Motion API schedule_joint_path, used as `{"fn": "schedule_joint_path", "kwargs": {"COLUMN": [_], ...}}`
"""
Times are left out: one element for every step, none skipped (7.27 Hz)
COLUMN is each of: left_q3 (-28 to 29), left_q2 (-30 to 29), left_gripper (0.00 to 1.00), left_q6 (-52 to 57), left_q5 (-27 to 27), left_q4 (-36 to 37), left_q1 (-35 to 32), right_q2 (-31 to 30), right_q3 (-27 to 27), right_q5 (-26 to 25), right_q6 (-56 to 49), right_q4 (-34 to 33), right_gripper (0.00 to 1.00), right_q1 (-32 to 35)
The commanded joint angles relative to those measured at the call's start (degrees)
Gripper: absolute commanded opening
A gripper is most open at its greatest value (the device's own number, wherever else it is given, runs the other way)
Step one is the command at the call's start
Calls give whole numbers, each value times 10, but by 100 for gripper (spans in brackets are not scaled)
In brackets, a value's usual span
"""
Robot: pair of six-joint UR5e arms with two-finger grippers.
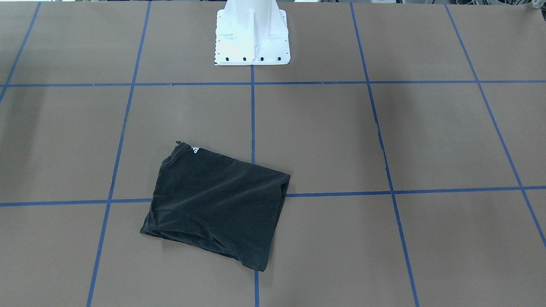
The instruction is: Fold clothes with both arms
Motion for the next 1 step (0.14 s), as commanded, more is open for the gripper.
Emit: {"fn": "schedule_joint_path", "kwargs": {"left_q3": [0], "left_q2": [0], "left_gripper": [100], "left_q6": [-1], "left_q5": [0], "left_q4": [0], "left_q1": [0], "right_q2": [0], "right_q3": [-1], "right_q5": [0], "right_q6": [0], "right_q4": [0], "right_gripper": [100], "right_q1": [0]}}
